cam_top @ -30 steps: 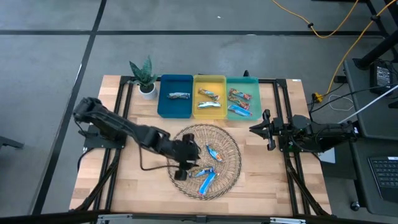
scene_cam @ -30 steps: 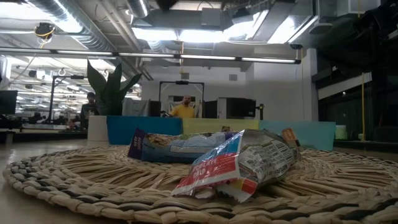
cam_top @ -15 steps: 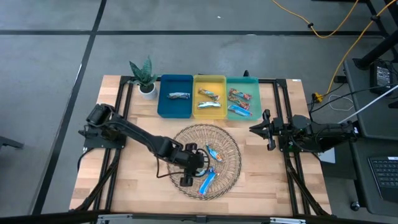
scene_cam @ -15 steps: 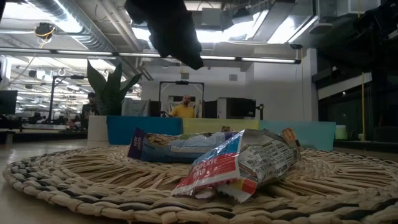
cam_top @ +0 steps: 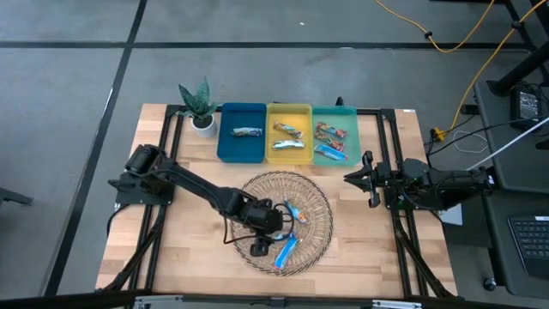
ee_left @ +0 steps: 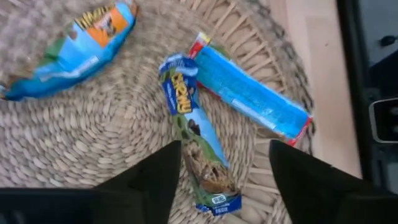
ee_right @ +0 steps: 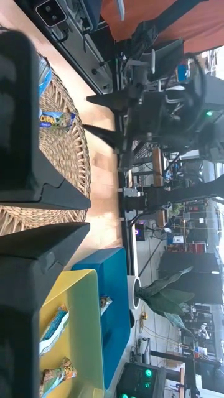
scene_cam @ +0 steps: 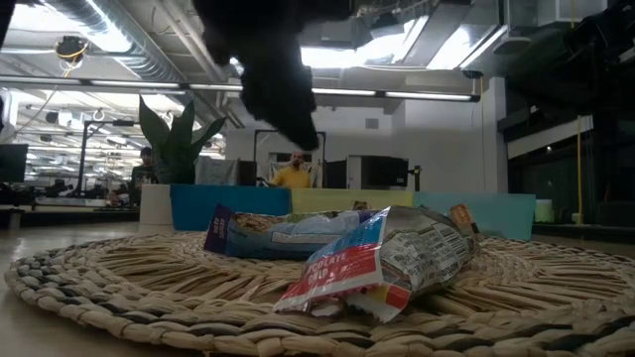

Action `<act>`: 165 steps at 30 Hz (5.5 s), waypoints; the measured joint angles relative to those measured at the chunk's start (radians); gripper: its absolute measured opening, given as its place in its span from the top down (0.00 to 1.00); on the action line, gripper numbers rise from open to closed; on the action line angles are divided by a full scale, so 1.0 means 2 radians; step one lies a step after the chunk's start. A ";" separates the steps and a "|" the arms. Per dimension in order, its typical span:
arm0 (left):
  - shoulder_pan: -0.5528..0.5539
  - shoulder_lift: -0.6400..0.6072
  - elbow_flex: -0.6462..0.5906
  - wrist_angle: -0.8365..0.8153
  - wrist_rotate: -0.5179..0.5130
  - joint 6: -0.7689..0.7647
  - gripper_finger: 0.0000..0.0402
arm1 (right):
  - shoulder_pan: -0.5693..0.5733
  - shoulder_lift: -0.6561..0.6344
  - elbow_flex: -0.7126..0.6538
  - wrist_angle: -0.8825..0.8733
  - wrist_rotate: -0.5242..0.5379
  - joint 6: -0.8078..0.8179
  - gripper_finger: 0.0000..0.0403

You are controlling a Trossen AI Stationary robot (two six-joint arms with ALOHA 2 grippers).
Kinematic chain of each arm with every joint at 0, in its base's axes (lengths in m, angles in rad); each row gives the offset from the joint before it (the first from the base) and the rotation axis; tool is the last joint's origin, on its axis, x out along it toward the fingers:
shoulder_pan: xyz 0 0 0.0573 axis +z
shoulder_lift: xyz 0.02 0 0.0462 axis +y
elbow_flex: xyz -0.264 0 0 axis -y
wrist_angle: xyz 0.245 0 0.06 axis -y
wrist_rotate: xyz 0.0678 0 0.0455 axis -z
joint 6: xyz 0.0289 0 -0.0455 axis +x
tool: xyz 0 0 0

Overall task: Pick and place Granola Bars by type
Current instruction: Put the blue granola bar into the blue bin

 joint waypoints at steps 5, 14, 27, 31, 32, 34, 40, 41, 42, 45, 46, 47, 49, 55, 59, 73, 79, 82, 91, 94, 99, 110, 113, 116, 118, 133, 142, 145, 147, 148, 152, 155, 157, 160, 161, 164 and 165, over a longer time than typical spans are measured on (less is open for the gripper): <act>0.000 0.023 0.000 -0.001 -0.020 -0.012 0.31 | 0.000 0.000 0.000 0.000 0.000 0.000 0.88; 0.000 0.065 0.000 0.012 -0.024 -0.016 0.28 | 0.000 0.000 0.000 0.000 0.000 0.000 0.88; 0.003 0.095 0.002 0.027 -0.028 -0.081 0.33 | 0.000 0.000 0.000 0.000 0.000 0.000 0.88; 0.003 0.095 0.001 0.028 -0.031 -0.083 0.40 | 0.000 0.000 0.000 0.000 0.000 0.000 0.88; 0.003 0.095 0.001 0.028 -0.031 -0.084 0.43 | 0.000 0.000 0.000 0.000 0.000 0.000 0.88; 0.004 0.095 0.001 0.029 -0.032 -0.085 0.47 | 0.000 0.000 0.000 0.000 0.000 0.000 0.88; 0.004 0.096 0.001 0.029 -0.032 -0.089 0.60 | 0.000 0.000 0.000 0.000 0.000 0.000 0.88; 0.004 0.096 0.001 0.029 -0.031 -0.092 0.61 | 0.000 0.000 0.000 0.000 0.000 0.000 0.88; 0.004 0.096 0.001 0.030 -0.031 -0.094 0.63 | 0.000 0.000 0.000 0.000 0.000 0.000 0.88; 0.004 0.096 0.001 0.030 -0.023 -0.095 0.68 | 0.000 0.000 0.000 0.000 0.000 0.000 0.88; 0.004 0.096 0.001 0.030 -0.020 -0.095 0.70 | 0.000 0.000 0.000 0.000 0.000 0.000 0.88; 0.004 0.096 0.001 0.030 -0.018 -0.095 0.71 | 0.000 0.000 0.000 0.000 0.000 0.000 0.88; 0.004 0.094 0.000 0.029 -0.015 -0.097 0.75 | 0.000 0.000 0.000 0.000 0.000 0.000 0.88; 0.004 0.087 0.006 0.011 -0.011 -0.096 0.84 | 0.000 0.000 0.000 0.000 0.000 0.000 0.88; 0.004 0.086 0.022 -0.010 -0.008 -0.095 0.87 | 0.000 0.000 0.000 0.000 0.000 0.000 0.88; 0.007 0.084 0.093 -0.122 0.000 -0.050 0.88 | 0.000 0.000 0.000 0.000 0.000 0.000 0.88; 0.014 0.084 0.136 -0.205 -0.003 -0.021 0.88 | 0.000 0.000 0.000 0.000 0.000 0.000 0.88; 0.019 0.084 0.159 -0.233 -0.003 0.000 0.88 | 0.000 0.000 0.000 0.000 0.000 0.000 0.88; 0.049 0.083 0.242 -0.289 -0.018 0.047 0.88 | 0.000 0.000 0.000 0.000 0.000 0.000 0.88; 0.059 0.083 0.273 -0.318 -0.043 0.066 0.88 | 0.000 0.000 0.000 0.000 0.000 0.000 0.88; 0.084 0.083 0.326 -0.349 -0.068 0.094 0.88 | 0.000 0.000 0.000 0.000 0.000 0.000 0.88; 0.151 0.079 0.434 -0.395 -0.111 0.150 0.88 | 0.000 0.000 0.000 0.000 0.000 0.000 0.88; 0.171 0.062 0.438 -0.406 -0.120 0.176 0.88 | 0.000 0.000 0.000 0.000 0.000 0.000 0.88; 0.192 0.037 0.436 -0.418 -0.137 0.194 0.88 | 0.000 0.000 0.000 0.000 0.000 0.000 0.88; 0.208 0.019 0.436 -0.429 -0.147 0.199 0.88 | 0.000 0.000 0.000 0.000 0.000 0.000 0.88; 0.336 -0.089 0.436 -0.456 -0.177 0.238 0.88 | 0.000 0.000 0.000 0.000 0.000 0.000 0.88; 0.391 -0.090 0.386 -0.480 -0.157 0.263 0.88 | 0.000 0.000 0.000 0.000 0.000 0.000 0.88; 0.402 -0.090 0.343 -0.478 -0.139 0.277 0.88 | 0.000 0.000 0.000 0.000 0.000 0.000 0.88; 0.409 -0.090 0.311 -0.473 -0.125 0.286 0.88 | 0.000 0.000 0.000 0.000 0.000 0.000 0.88; 0.412 -0.090 0.293 -0.465 -0.116 0.291 0.88 | 0.000 0.000 0.000 0.000 0.000 0.000 0.88; 0.422 -0.098 0.213 -0.414 -0.089 0.311 0.88 | 0.000 0.000 0.000 0.000 0.000 0.000 0.88; 0.430 -0.105 0.158 -0.367 -0.082 0.312 0.88 | 0.000 0.000 0.000 0.000 0.000 0.000 0.88; 0.433 -0.107 0.128 -0.341 -0.074 0.317 0.88 | 0.000 0.000 0.000 0.000 0.000 0.000 0.88; 0.434 -0.107 0.093 -0.315 -0.060 0.324 0.88 | 0.000 0.000 0.000 0.000 0.000 0.000 0.88; 0.434 -0.107 0.083 -0.303 -0.058 0.324 0.88 | 0.000 0.000 0.000 0.000 0.000 0.000 0.88; 0.435 -0.107 0.051 -0.272 -0.055 0.316 0.88 | 0.000 0.000 0.000 0.000 0.000 0.000 0.88; 0.435 -0.107 0.041 -0.261 -0.055 0.313 0.88 | 0.000 0.000 0.000 0.000 0.000 0.000 0.88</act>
